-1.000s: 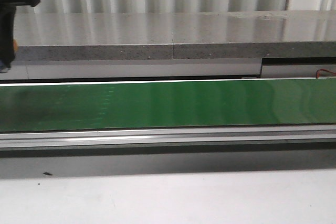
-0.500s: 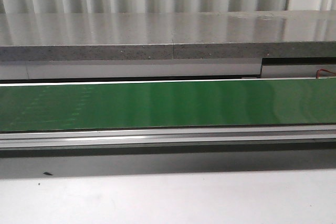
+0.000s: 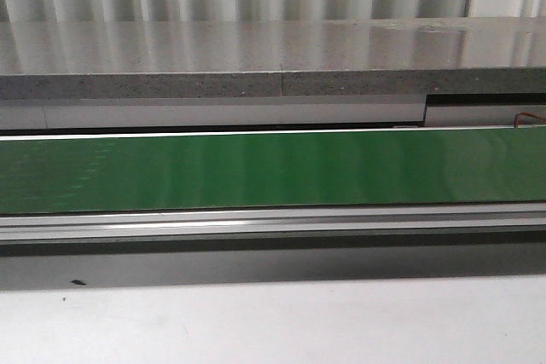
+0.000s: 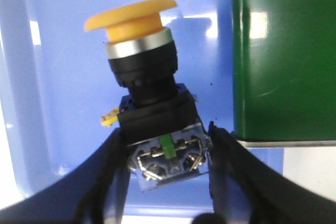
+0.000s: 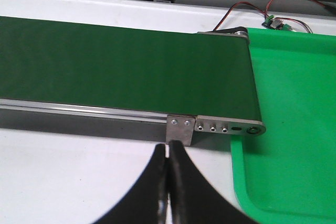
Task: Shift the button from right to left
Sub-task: 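Lift the button with the left gripper and lower it into the blue tray, then open the left gripper to release the button and raise it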
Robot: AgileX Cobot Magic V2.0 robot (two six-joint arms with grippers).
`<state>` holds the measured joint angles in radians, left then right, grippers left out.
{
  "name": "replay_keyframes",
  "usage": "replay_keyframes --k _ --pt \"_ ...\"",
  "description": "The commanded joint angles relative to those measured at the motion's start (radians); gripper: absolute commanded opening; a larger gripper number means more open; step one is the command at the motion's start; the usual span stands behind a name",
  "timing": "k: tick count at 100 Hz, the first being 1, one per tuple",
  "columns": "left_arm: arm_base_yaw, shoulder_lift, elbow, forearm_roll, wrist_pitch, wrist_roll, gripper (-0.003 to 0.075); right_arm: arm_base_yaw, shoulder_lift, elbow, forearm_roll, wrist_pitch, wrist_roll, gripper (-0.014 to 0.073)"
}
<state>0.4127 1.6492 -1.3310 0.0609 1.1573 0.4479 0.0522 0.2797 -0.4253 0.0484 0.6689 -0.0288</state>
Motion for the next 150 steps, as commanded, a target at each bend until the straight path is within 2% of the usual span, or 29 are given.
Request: replay_keyframes --k 1,17,63,73,84,94,116,124,141,150 --pt "0.009 0.002 -0.024 -0.023 -0.055 0.035 0.0144 0.004 0.006 -0.025 -0.001 -0.074 -0.006 -0.0068" --pt "0.009 0.086 -0.024 -0.017 -0.077 0.165 0.0144 0.004 0.006 -0.025 -0.001 -0.074 -0.006 -0.0068" --pt "0.011 0.228 -0.024 -0.004 -0.111 0.166 0.0157 0.004 0.006 -0.025 -0.001 -0.074 -0.006 -0.0068" --pt "0.011 0.229 -0.023 -0.006 -0.115 0.166 0.0242 0.004 0.006 -0.025 -0.001 -0.075 -0.006 -0.0068" --pt "0.011 0.229 -0.023 -0.004 -0.134 0.166 0.0423 0.004 0.006 -0.025 -0.001 -0.075 -0.006 -0.0068" --pt "0.011 0.229 -0.023 0.008 -0.143 0.166 0.0496 0.004 0.006 -0.025 -0.001 -0.075 -0.006 -0.0068" --pt "0.011 0.187 -0.023 0.011 -0.16 0.129 0.0492 0.004 0.006 -0.025 -0.001 -0.075 -0.006 -0.0068" --pt "0.009 0.14 -0.023 0.009 -0.184 0.097 0.0468 0.004 0.006 -0.025 -0.001 -0.075 -0.006 -0.0068" --pt "-0.002 0.023 -0.023 0.009 -0.239 -0.048 0.0307 0.004 0.006 -0.025 -0.001 -0.075 -0.006 -0.0068" --pt "-0.017 -0.048 -0.023 0.009 -0.252 -0.119 0.0193 0.004 0.006 -0.025 -0.001 -0.075 -0.006 -0.0068"
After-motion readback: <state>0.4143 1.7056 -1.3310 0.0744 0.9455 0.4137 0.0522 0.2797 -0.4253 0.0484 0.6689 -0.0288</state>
